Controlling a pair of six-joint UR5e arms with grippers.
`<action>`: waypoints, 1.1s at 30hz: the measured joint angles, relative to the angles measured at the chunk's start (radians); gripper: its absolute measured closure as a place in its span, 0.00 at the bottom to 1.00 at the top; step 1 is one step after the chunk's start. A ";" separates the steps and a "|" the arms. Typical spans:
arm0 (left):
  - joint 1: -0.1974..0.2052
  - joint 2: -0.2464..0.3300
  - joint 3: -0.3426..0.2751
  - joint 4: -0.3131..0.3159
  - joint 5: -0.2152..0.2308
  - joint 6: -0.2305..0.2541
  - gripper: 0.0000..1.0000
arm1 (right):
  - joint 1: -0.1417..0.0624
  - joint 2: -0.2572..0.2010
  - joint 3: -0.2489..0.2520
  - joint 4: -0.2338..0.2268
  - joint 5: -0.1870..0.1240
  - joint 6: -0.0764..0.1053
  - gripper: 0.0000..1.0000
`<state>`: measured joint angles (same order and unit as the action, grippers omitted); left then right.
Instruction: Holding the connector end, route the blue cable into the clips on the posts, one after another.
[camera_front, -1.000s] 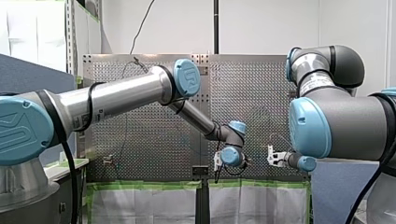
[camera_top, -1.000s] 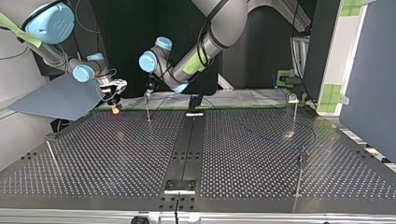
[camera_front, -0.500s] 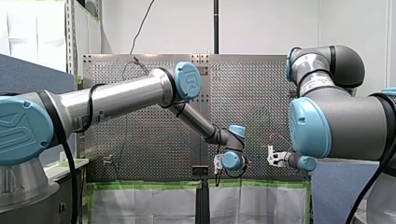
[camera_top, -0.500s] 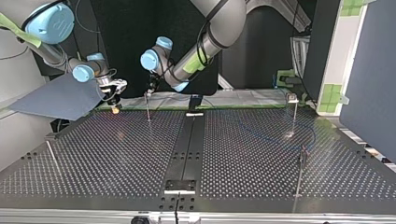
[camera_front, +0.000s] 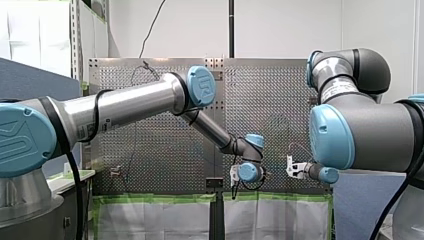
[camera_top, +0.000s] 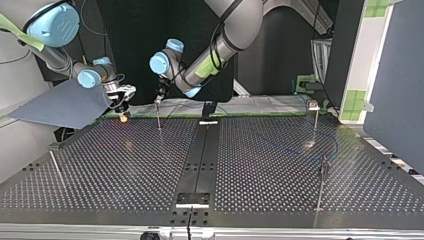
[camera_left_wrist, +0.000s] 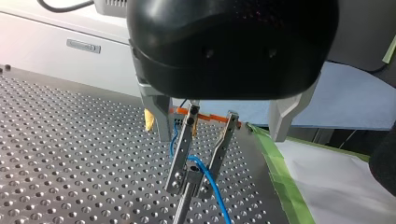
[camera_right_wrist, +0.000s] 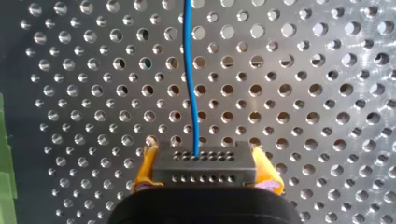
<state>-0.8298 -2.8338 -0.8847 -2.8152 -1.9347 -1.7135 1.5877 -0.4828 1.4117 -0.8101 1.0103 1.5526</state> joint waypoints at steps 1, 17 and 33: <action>0.000 0.000 0.000 0.000 0.000 0.000 0.00 | 0.000 0.000 0.000 0.000 0.000 0.000 1.00; 0.011 0.000 0.000 -0.015 -0.017 -0.001 0.00 | -0.002 0.000 -0.001 0.002 -0.002 -0.002 1.00; -0.034 0.073 -0.039 -0.055 -0.060 0.051 0.00 | -0.006 0.000 -0.003 0.003 -0.002 -0.001 1.00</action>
<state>-0.8636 -2.7610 -0.9241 -2.8707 -1.9944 -1.6630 1.5812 -0.4827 1.4085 -0.8068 1.0079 1.5519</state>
